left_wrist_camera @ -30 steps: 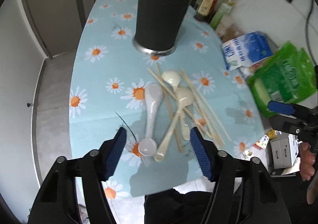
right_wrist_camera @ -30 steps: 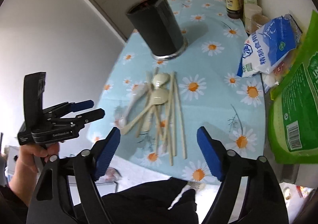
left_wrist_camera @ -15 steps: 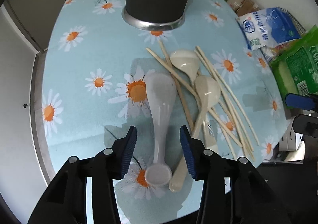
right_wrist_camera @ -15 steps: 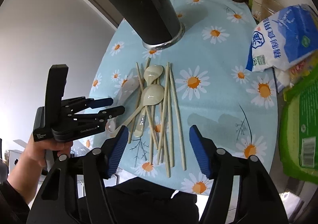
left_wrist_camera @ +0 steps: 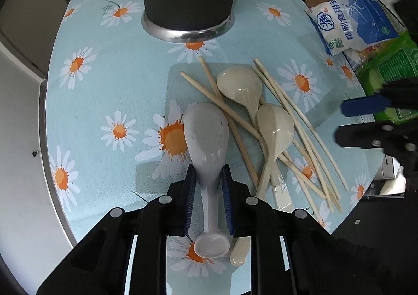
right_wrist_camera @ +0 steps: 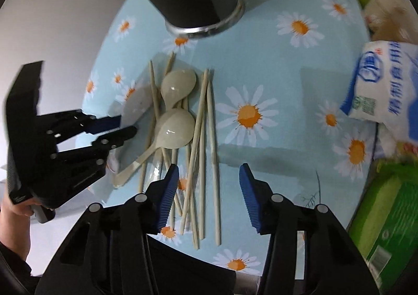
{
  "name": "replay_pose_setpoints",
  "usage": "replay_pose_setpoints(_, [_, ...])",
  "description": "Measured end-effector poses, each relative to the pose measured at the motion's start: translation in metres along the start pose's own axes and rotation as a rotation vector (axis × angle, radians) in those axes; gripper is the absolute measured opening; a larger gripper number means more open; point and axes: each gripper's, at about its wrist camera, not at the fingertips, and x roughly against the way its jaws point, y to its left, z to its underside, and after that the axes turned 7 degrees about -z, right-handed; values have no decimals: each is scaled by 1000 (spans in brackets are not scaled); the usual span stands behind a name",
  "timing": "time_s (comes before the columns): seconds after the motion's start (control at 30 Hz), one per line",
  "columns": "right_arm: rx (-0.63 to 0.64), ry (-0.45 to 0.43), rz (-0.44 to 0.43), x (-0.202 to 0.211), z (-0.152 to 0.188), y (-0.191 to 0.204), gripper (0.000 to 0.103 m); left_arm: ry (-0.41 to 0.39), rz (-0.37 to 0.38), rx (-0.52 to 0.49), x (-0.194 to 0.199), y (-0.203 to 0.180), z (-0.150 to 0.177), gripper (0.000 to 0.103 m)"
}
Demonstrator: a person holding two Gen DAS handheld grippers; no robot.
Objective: Organize utensils
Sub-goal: 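Grasp the white spoon handle with the left tool while the right tool grasps a chopstick, then lift the white spoon with the left tool while the right tool lifts the chopstick over the black holder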
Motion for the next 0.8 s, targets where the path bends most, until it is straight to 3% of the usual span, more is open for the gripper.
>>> replay_pose_setpoints(0.1, [25, 65, 42, -14, -12, 3, 45, -20, 19, 26, 2, 7, 1, 18])
replay_pose_setpoints(0.4, [55, 135, 125, -31, -31, 7, 27, -87, 68, 79, 22, 26, 19, 18])
replay_pose_setpoints(0.6, [54, 152, 140, -48, -40, 10, 22, -127, 88, 97, 34, 34, 22, 18])
replay_pose_setpoints(0.8, [46, 155, 183, -65, -48, 15, 6, -165, 115, 97, 46, 41, 20, 18])
